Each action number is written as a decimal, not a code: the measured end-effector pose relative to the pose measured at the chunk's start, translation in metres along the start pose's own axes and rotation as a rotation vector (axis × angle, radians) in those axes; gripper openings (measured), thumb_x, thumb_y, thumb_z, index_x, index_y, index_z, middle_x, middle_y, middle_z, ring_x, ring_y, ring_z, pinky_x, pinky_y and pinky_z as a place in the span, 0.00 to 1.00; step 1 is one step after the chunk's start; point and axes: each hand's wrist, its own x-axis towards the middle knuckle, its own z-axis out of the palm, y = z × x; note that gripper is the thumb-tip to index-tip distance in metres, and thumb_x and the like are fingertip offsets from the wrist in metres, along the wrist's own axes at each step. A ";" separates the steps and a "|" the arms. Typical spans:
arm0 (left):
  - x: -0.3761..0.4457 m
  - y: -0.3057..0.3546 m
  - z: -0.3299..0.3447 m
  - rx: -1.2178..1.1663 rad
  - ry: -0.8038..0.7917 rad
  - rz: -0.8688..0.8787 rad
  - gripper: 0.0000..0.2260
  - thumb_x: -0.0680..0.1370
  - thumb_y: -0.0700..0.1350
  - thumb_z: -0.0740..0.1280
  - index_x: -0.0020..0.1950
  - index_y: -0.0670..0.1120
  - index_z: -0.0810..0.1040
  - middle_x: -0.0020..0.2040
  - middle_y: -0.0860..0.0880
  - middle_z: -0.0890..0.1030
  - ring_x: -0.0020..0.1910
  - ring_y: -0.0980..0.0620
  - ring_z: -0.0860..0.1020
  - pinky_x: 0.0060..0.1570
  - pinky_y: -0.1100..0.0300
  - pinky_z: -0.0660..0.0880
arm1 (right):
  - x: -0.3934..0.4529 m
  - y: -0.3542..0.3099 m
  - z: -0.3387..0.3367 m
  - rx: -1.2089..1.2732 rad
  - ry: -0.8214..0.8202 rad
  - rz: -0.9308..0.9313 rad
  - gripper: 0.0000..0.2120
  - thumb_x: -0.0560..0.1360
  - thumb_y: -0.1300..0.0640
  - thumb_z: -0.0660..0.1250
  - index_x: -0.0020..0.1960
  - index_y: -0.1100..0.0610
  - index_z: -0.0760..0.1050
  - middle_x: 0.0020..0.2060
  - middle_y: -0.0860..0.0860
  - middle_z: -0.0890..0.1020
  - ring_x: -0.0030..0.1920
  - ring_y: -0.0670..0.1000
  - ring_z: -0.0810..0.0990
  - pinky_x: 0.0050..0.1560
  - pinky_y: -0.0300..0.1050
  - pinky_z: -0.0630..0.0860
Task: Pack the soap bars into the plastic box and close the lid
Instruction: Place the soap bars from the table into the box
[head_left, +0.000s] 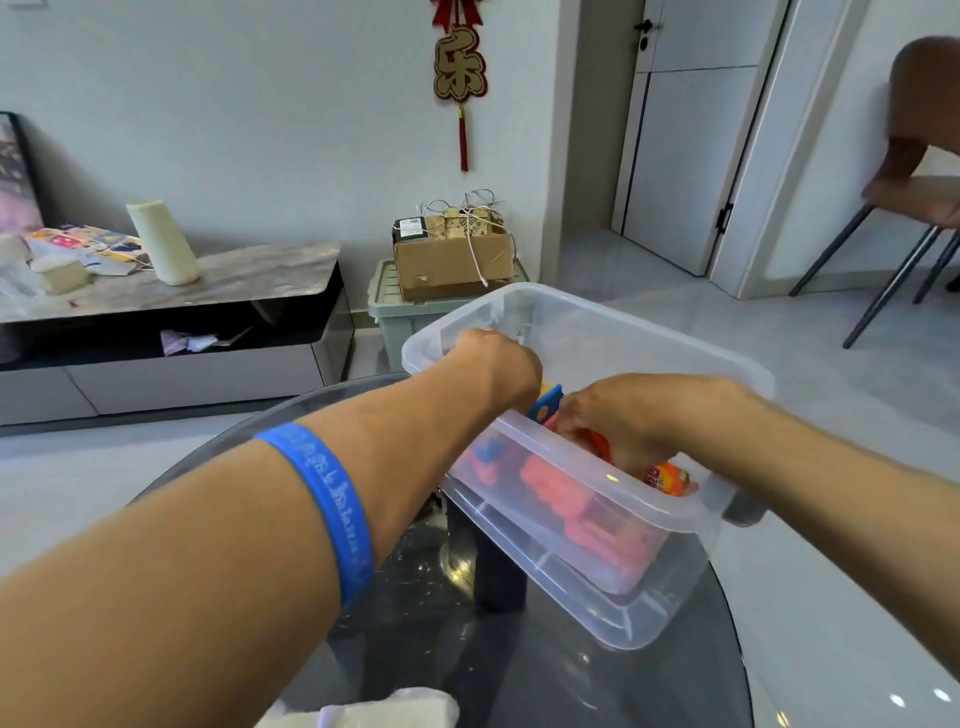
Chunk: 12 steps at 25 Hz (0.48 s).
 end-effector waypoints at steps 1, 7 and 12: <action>0.000 0.000 0.001 0.006 0.030 0.006 0.13 0.76 0.46 0.67 0.59 0.45 0.76 0.61 0.44 0.78 0.59 0.44 0.75 0.49 0.55 0.69 | 0.004 -0.001 0.005 -0.011 0.039 -0.021 0.12 0.63 0.50 0.72 0.45 0.45 0.75 0.46 0.45 0.80 0.44 0.54 0.79 0.47 0.53 0.80; -0.017 -0.025 0.006 -0.426 0.401 -0.092 0.12 0.74 0.48 0.63 0.53 0.47 0.81 0.53 0.48 0.82 0.47 0.46 0.77 0.41 0.56 0.70 | -0.003 -0.014 -0.004 0.129 -0.021 0.048 0.09 0.71 0.58 0.70 0.42 0.43 0.82 0.43 0.43 0.81 0.45 0.51 0.80 0.48 0.49 0.81; -0.077 -0.054 0.023 -0.487 0.635 0.095 0.12 0.78 0.50 0.61 0.56 0.48 0.80 0.56 0.50 0.80 0.57 0.50 0.75 0.52 0.55 0.72 | -0.019 -0.019 -0.006 0.262 -0.050 0.140 0.15 0.69 0.57 0.68 0.32 0.36 0.80 0.35 0.40 0.80 0.44 0.50 0.81 0.48 0.46 0.80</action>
